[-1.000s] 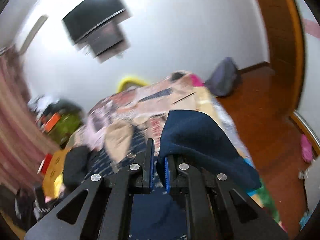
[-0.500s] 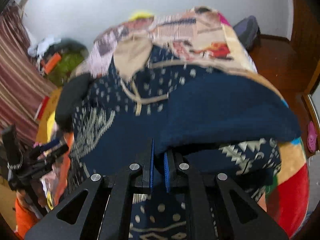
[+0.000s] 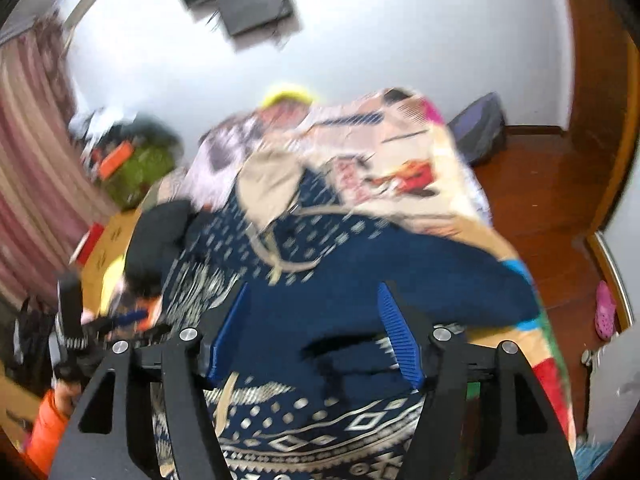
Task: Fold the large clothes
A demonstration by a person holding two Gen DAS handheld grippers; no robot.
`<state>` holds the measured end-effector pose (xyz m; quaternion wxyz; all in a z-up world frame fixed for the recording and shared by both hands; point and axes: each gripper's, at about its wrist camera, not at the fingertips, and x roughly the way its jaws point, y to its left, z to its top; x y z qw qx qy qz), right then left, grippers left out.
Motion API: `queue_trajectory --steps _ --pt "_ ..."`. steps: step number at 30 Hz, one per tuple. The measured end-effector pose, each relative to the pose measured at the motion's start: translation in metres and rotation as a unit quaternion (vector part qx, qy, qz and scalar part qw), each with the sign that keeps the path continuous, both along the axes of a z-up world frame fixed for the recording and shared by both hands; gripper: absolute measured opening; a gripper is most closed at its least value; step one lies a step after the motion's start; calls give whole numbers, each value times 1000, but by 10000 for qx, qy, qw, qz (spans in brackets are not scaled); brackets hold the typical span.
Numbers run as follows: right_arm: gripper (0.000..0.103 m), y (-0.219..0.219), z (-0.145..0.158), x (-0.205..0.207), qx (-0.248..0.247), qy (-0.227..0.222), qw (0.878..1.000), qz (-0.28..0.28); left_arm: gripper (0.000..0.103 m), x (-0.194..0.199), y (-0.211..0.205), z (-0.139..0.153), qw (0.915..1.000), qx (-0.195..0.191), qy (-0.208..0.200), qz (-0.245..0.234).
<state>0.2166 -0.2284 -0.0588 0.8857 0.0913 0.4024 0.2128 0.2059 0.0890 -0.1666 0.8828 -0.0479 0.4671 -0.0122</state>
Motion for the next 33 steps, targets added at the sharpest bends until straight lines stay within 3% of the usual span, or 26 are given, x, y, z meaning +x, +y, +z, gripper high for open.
queue_trajectory --steps 4,9,13,19,23,25,28,30,33 --pt "62 -32 -3 12 167 99 9980 -607 66 2 -5 0 10000 64 -4 -34" --pt "62 -75 -29 28 557 605 9872 -1364 66 4 -8 -1 9999 102 15 -36" --pt "62 -103 -69 44 953 1272 9686 -1911 66 6 -6 -2 10000 44 40 31" --pt "62 -121 -123 59 1723 2168 9359 -2177 66 8 -5 -3 10000 26 43 78" --pt "62 -121 -139 69 1997 2310 9259 -2224 66 9 -2 -4 9999 -1 52 126" --pt "57 -121 -138 73 2007 2268 9262 -2245 66 9 -1 -4 9999 0 44 144" --pt "28 -118 -129 76 1868 2142 9340 -2164 66 7 1 -4 9999 5 28 168" --pt "15 -115 -121 77 1706 2019 9426 -2041 66 6 4 -4 9998 8 16 188" --pt "10 -103 -98 77 1416 1614 9585 -1878 66 4 7 -4 9998 -17 -16 218"
